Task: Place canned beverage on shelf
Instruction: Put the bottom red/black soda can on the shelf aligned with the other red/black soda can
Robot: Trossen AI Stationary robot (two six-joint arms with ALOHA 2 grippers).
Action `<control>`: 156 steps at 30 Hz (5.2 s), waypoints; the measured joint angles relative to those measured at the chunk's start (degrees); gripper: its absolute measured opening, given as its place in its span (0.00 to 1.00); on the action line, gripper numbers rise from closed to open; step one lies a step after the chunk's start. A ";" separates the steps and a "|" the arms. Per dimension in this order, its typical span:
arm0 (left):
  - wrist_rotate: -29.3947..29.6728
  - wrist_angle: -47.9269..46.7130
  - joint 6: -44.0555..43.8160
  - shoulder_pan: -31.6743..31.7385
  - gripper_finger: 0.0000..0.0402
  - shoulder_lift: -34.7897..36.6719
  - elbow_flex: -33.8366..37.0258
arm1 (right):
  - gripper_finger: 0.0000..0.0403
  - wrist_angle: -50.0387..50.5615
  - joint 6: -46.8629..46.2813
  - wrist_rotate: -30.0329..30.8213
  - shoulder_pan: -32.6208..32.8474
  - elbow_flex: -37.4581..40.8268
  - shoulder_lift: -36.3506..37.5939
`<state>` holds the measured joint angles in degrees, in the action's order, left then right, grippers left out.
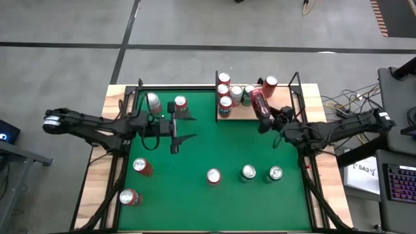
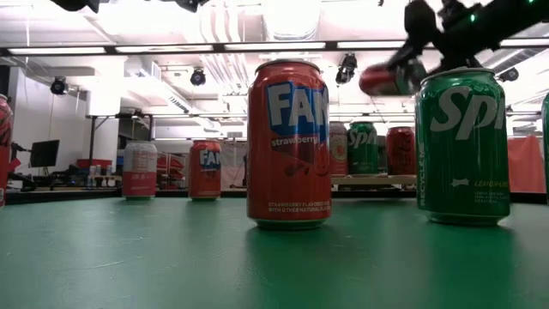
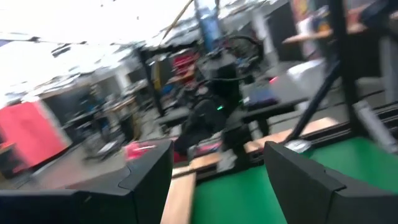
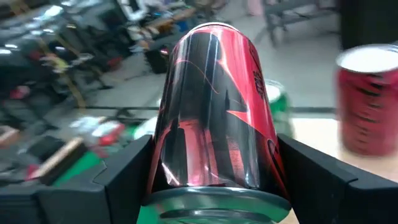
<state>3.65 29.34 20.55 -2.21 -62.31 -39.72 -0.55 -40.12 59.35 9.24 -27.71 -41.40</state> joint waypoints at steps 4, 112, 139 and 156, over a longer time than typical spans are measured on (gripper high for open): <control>-1.74 3.99 -0.62 0.00 0.58 -2.81 0.00 | 0.73 -15.83 12.02 -1.66 2.74 0.03 -2.89; 1.54 -0.55 -0.10 0.24 0.77 -10.42 -4.39 | 0.69 15.75 40.13 -20.81 1.62 -51.62 -49.81; 1.34 -0.54 -3.28 0.05 0.88 -8.90 -4.48 | 0.69 21.67 36.81 -20.55 1.24 -51.58 -47.91; 0.91 -9.40 -2.11 -0.25 0.93 -0.35 -4.46 | 0.69 43.29 23.83 -10.29 1.04 -50.43 -39.89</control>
<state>4.56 19.94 18.44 -2.47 -62.66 -44.18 42.74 -16.28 49.06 10.28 -78.14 -81.29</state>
